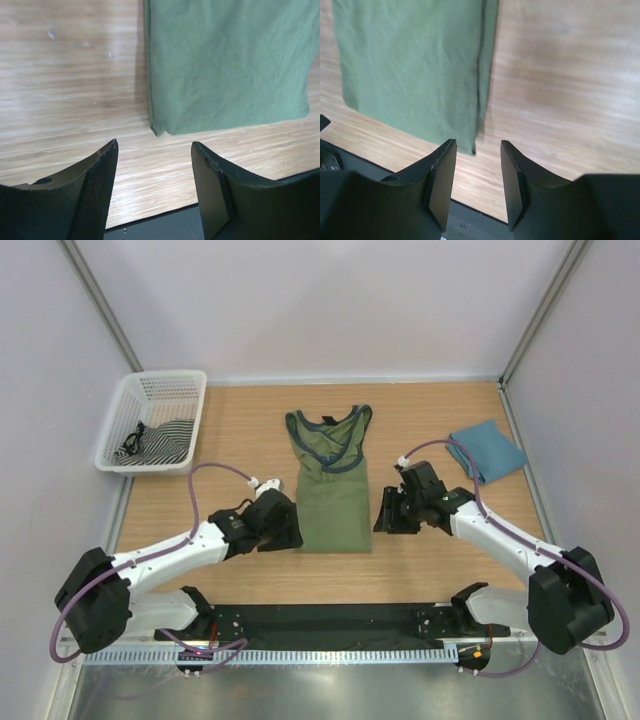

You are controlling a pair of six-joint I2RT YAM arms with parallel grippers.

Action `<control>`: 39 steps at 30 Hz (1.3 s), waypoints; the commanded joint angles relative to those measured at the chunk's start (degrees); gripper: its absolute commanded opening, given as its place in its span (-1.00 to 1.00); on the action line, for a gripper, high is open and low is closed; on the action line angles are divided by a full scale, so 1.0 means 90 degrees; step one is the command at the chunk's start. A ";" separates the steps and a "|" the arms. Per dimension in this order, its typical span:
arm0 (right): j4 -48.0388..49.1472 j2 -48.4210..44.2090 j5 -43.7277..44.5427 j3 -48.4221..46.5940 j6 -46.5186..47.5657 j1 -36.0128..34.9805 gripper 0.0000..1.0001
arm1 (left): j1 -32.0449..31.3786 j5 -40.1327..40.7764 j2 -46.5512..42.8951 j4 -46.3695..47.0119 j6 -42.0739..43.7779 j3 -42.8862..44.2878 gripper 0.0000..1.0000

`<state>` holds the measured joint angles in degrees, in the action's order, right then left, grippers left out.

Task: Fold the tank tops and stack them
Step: Fold the tank top

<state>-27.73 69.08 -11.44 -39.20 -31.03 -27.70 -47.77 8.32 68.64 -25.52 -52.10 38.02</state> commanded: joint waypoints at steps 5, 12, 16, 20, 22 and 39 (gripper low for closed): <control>0.0121 0.1083 0.0539 -0.1464 0.0556 0.0002 -0.07 | 0.0980 0.0133 0.0361 -0.0222 0.1031 0.1166 0.19; 0.0414 0.2402 0.0529 -0.2402 0.0713 0.0197 0.04 | 0.1538 -0.0172 0.1337 0.0861 0.1559 0.1674 0.11; 0.0463 0.2880 0.0510 -0.2724 0.0762 0.0256 0.10 | 0.1597 -0.0358 0.2029 0.1370 0.1677 0.1918 0.11; 0.0541 0.3339 0.0490 -0.2910 0.0772 0.0295 0.10 | 0.1606 -0.0338 0.2537 0.1478 0.1784 0.2250 0.13; 0.0629 0.3447 0.0480 -0.2939 0.0781 0.0314 0.10 | 0.1616 -0.0299 0.2714 0.1488 0.1843 0.2425 0.11; 0.0640 0.3809 0.0158 -0.3349 0.0967 0.0344 -0.80 | 0.1665 -0.0328 0.3496 0.1429 0.1833 0.2797 -0.60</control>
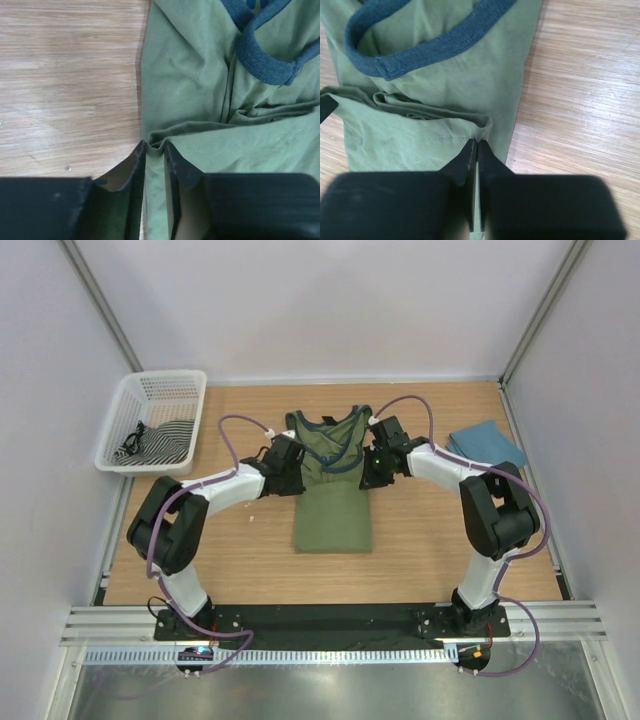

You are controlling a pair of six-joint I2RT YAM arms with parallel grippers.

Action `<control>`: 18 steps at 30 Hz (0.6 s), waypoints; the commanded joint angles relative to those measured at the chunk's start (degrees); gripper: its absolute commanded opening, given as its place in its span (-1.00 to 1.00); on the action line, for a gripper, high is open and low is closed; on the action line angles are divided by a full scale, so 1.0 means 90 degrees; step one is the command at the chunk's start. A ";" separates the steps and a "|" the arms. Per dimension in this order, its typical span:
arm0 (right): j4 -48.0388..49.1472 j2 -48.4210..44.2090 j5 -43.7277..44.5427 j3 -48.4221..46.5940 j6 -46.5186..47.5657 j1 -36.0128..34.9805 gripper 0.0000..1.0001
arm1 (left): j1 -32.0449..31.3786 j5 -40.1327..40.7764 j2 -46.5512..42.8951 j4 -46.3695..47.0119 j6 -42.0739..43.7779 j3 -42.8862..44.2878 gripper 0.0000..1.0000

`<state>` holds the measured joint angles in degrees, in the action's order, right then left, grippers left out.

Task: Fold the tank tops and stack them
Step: Fold the tank top

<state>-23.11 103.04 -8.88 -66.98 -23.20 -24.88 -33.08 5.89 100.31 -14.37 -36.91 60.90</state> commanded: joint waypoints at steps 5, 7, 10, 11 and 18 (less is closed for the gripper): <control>0.0000 -0.0042 -0.0097 -0.0302 0.0107 0.0040 -0.97 | 0.0033 -0.0030 -0.0061 -0.0043 0.0194 0.0401 -1.00; -0.0029 -0.0150 -0.0058 -0.0273 0.0098 0.0031 -0.97 | 0.0023 -0.0020 -0.0169 -0.0083 0.0233 0.0381 -1.00; -0.0098 -0.0375 -0.0038 -0.0253 0.0117 0.0031 -0.97 | 0.0033 0.0058 -0.0422 -0.0112 0.0243 0.0332 -1.00; -0.0117 -0.0453 0.0010 -0.0205 0.0117 0.0031 -0.97 | 0.0033 0.0049 -0.0510 -0.0151 0.0243 0.0332 -1.00; -0.0244 -0.0892 0.0069 -0.0243 0.0097 0.0031 -0.97 | 0.0033 -0.0030 -0.0862 -0.0327 0.0214 0.0469 -1.00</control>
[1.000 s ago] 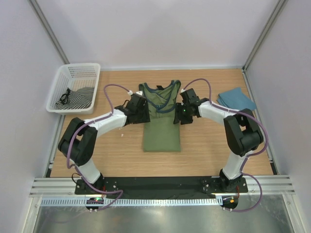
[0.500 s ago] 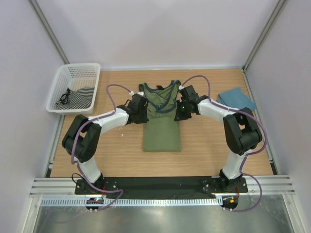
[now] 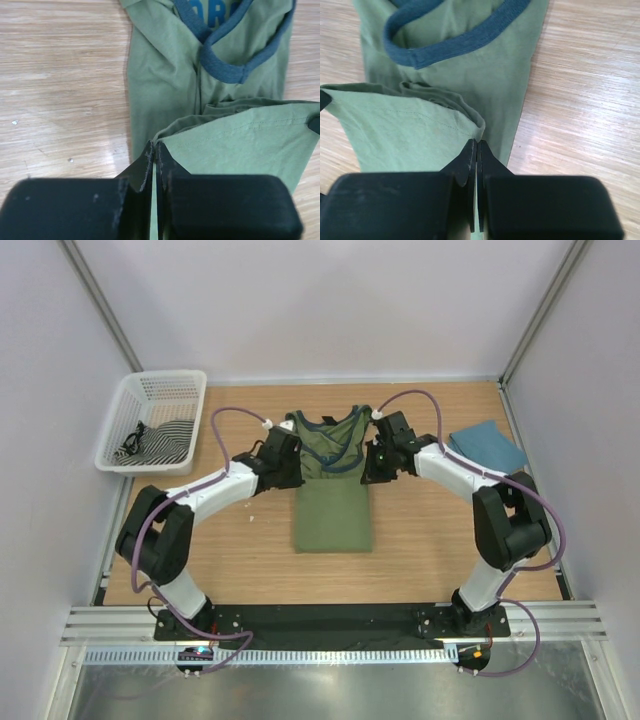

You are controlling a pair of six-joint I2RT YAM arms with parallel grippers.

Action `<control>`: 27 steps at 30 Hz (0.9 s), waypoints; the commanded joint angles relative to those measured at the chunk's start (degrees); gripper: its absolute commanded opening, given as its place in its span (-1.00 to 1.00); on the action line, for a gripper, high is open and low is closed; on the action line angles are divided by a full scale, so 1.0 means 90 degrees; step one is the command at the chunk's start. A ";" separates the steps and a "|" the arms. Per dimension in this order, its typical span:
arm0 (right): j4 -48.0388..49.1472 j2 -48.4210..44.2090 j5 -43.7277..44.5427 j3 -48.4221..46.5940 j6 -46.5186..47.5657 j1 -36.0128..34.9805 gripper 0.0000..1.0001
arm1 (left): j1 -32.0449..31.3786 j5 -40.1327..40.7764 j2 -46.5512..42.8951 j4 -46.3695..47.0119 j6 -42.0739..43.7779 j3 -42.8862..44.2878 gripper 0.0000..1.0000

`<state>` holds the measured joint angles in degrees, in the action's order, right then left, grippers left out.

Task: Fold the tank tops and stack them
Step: Fold the tank top

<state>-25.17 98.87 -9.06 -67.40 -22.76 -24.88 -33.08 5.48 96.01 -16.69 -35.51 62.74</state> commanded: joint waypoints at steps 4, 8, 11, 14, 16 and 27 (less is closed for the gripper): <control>-0.0201 -0.0546 0.0225 -0.0460 0.0078 0.0040 -0.98 | 0.0033 0.0212 -0.0579 -0.0245 0.0107 0.0402 -1.00; -0.0348 -0.0468 0.0294 -0.0724 0.0117 0.0060 -0.98 | 0.0043 0.0387 -0.0560 -0.0411 0.0156 0.0694 -1.00; -0.0416 -0.0400 0.0274 -0.0919 0.0146 0.0118 -0.98 | 0.0052 0.0495 -0.0521 -0.0538 0.0224 0.0938 -1.00; -0.0446 -0.0371 0.0303 -0.1095 0.0127 0.0177 -0.97 | 0.0101 0.0544 -0.0472 -0.0577 0.0254 0.1133 -1.00; -0.0455 -0.0293 0.0294 -0.1231 0.0127 0.0216 -0.98 | 0.0130 0.0573 -0.0385 -0.0577 0.0273 0.1232 -1.00; -0.0192 0.1104 0.0128 -0.1838 -0.0097 0.0470 -0.78 | 0.0414 0.0339 0.1469 -0.0665 0.0254 0.2315 -0.99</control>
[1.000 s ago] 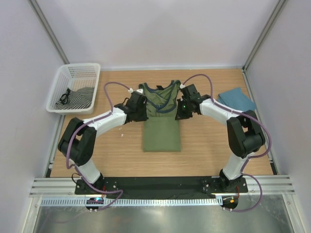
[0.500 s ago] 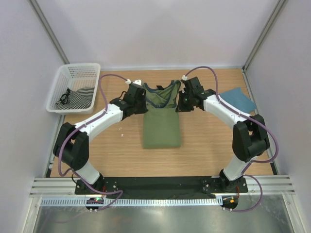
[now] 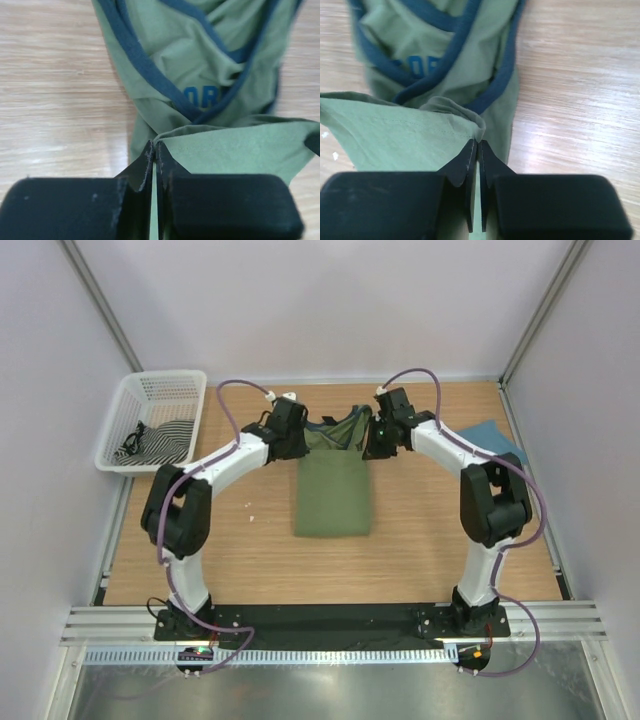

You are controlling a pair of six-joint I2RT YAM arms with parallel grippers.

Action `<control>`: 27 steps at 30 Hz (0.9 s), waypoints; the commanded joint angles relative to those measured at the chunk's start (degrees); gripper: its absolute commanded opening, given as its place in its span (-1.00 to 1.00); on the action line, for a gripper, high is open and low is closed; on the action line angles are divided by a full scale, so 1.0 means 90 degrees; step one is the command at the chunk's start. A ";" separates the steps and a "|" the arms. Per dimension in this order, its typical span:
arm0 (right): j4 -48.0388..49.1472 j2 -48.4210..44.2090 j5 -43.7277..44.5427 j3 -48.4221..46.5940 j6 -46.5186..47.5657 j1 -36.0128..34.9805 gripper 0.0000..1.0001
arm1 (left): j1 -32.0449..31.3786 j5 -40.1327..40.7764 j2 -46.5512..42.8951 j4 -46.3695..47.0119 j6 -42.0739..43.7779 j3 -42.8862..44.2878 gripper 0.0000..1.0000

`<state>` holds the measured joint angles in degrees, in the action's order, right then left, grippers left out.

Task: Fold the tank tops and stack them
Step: Fold the tank top

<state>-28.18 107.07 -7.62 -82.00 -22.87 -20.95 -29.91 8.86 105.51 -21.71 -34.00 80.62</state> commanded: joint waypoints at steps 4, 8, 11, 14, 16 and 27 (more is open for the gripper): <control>0.0095 0.0360 0.0055 -0.0313 -0.0125 0.0033 -0.02 | 0.0081 0.0069 0.0552 -0.0350 0.0018 0.0496 -0.53; 0.0183 -0.0165 0.0143 -0.0001 -0.0105 0.0033 0.17 | 0.0081 0.0518 -0.0043 -0.0380 -0.0119 0.0057 0.19; 0.0153 -0.0751 0.0075 0.0398 -0.0095 0.0013 0.18 | 0.0062 0.0393 -0.0716 -0.0380 -0.0138 -0.0431 0.20; 0.0280 -0.1541 -0.0120 0.1276 -0.0076 -0.0094 0.18 | -0.0123 0.0090 -0.1429 -0.0302 -0.0236 -0.1192 0.19; 0.0309 -0.1885 -0.0247 0.2018 -0.0105 -0.0211 0.18 | -0.0396 0.0031 -0.1887 -0.0224 -0.0449 -0.1827 0.19; 0.1187 -0.3059 -0.1565 0.3788 -0.0622 -0.0602 -0.29 | -0.1257 -0.0564 -0.2418 0.0636 -0.1212 -0.3196 0.01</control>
<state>-23.55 80.99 -16.51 -47.27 -26.35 -26.24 -41.54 6.13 83.74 -21.65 -42.74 50.81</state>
